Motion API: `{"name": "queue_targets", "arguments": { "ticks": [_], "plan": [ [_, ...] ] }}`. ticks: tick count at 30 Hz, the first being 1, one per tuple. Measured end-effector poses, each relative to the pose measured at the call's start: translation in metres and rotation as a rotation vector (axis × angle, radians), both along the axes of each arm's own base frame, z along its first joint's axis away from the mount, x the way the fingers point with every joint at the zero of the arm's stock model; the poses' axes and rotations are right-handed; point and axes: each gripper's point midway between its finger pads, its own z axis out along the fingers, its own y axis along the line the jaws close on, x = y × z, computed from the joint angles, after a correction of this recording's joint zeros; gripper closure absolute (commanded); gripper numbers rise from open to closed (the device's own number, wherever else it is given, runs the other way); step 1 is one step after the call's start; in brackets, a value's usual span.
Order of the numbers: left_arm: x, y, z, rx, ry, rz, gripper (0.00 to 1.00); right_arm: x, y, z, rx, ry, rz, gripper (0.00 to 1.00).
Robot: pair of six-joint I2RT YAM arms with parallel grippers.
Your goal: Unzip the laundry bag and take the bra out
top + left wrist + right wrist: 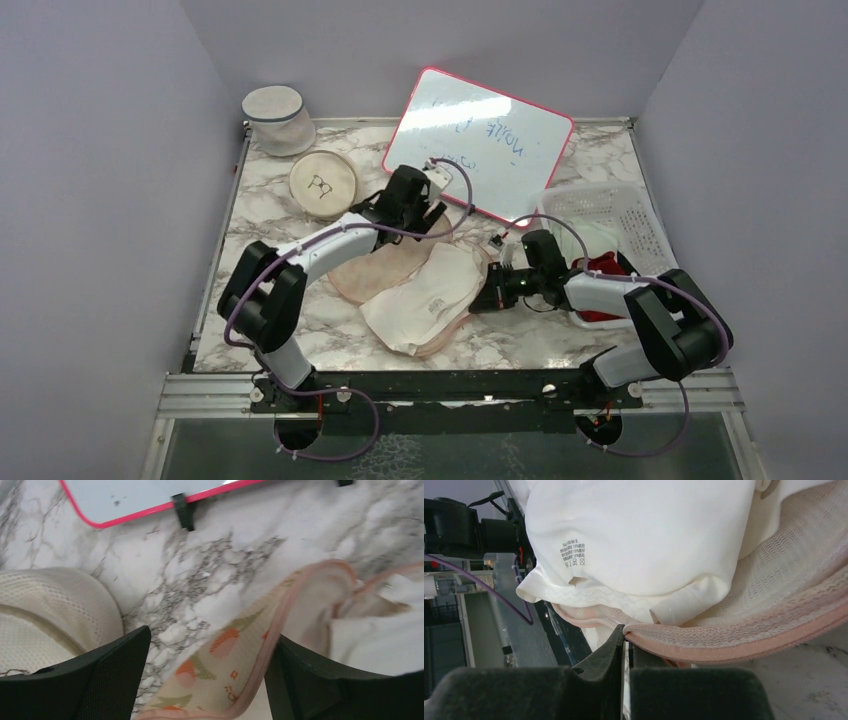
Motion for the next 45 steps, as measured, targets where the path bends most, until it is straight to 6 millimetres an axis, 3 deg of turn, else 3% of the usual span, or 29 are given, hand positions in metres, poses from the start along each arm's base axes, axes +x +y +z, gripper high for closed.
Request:
{"name": "queue_targets", "arguments": {
  "ticks": [4, 6, 11, 15, 19, 26, 32, 34, 38, 41, 45],
  "plan": [
    [0.033, 0.046, -0.008, -0.03, 0.044, 0.171, 0.31, -0.008, -0.003, -0.002, -0.011, 0.032, 0.014, 0.99],
    [0.042, 0.059, -0.009, -0.042, 0.054, 0.221, 0.3, -0.011, -0.004, -0.003, -0.017, 0.046, 0.017, 0.99],
    [0.051, 0.05, -0.042, 0.009, 0.149, 0.236, 0.29, -0.013, -0.005, -0.004, -0.032, 0.069, 0.019, 0.99],
    [0.035, 0.058, -0.075, 0.097, 0.248, 0.247, 0.28, 0.001, -0.004, -0.003, -0.068, 0.054, -0.001, 0.99],
    [0.031, 0.068, -0.073, 0.136, 0.247, 0.273, 0.2, 0.012, -0.006, -0.003, -0.106, 0.025, -0.031, 0.87],
    [0.027, 0.073, -0.041, 0.108, 0.185, 0.27, 0.08, 0.016, -0.014, 0.012, -0.141, -0.033, -0.061, 0.54],
    [0.004, 0.065, 0.032, -0.088, 0.033, 0.181, 0.06, 0.034, -0.02, 0.057, -0.147, -0.2, -0.111, 0.35],
    [-0.005, 0.061, 0.058, -0.168, -0.032, 0.137, 0.05, 0.037, -0.021, 0.067, -0.142, -0.24, -0.122, 0.32],
    [-0.018, 0.052, 0.089, -0.269, -0.112, 0.066, 0.06, 0.038, -0.022, 0.07, -0.141, -0.256, -0.124, 0.28],
    [-0.02, 0.045, 0.095, -0.301, -0.127, 0.032, 0.06, 0.045, -0.018, 0.066, -0.152, -0.238, -0.118, 0.28],
    [-0.023, 0.04, 0.092, -0.315, -0.119, 0.006, 0.05, 0.071, -0.004, 0.063, -0.159, -0.206, -0.099, 0.28]
  ]
}}
